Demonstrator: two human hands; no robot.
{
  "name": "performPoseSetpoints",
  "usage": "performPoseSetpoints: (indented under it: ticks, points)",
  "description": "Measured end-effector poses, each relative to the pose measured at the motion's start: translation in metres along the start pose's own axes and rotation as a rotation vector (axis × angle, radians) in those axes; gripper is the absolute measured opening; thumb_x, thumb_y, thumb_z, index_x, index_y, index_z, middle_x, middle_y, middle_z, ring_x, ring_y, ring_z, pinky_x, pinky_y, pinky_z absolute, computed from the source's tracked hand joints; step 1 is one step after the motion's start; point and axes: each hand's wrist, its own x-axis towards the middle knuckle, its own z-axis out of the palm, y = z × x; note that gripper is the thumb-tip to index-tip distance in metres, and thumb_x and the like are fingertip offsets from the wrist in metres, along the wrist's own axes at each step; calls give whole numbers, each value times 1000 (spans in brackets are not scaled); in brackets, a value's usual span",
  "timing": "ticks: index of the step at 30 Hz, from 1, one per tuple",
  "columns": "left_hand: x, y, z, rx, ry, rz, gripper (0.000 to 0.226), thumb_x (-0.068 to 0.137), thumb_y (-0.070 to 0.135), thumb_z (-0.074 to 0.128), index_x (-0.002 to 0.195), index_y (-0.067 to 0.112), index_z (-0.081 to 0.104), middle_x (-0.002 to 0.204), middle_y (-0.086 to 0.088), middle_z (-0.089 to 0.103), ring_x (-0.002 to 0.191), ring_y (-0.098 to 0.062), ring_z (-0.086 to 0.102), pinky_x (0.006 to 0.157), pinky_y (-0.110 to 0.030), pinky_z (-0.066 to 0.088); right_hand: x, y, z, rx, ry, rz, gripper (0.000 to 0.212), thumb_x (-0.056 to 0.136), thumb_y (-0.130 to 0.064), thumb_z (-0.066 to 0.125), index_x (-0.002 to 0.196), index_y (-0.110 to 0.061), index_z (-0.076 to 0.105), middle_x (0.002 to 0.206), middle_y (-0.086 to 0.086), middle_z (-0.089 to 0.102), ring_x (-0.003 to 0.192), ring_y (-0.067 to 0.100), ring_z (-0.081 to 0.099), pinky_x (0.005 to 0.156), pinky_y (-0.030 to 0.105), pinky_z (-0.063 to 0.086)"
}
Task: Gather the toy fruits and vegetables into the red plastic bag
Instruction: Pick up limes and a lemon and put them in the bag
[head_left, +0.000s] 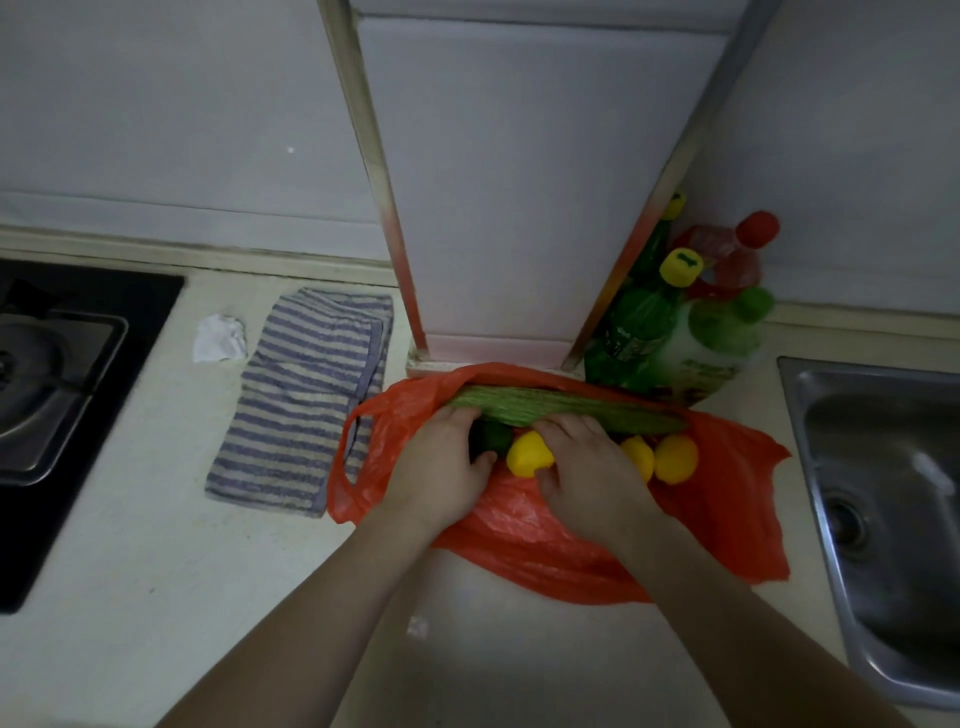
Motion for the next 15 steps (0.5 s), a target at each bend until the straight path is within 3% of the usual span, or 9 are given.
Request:
performPoseSetpoints:
  ticks: [9,15]
  points:
    - [-7,1,-43,107,2,219,45,93,28,54,135,12,51,132,-6,54,122,-23,49,106,-33,37,-24,-37,-31,-110,155,145,50,90,-36,50,133,-10,49,134,9,50,125,26,43,103,41,40]
    - [-14,3,-81,242,34,341,50,92,36,37,133,13,51,129,-6,55,119,-26,50,103,-41,41,-43,-70,-54,-114,229,254,52,95,-38,41,140,-12,42,142,6,43,131,23,36,110,39,33]
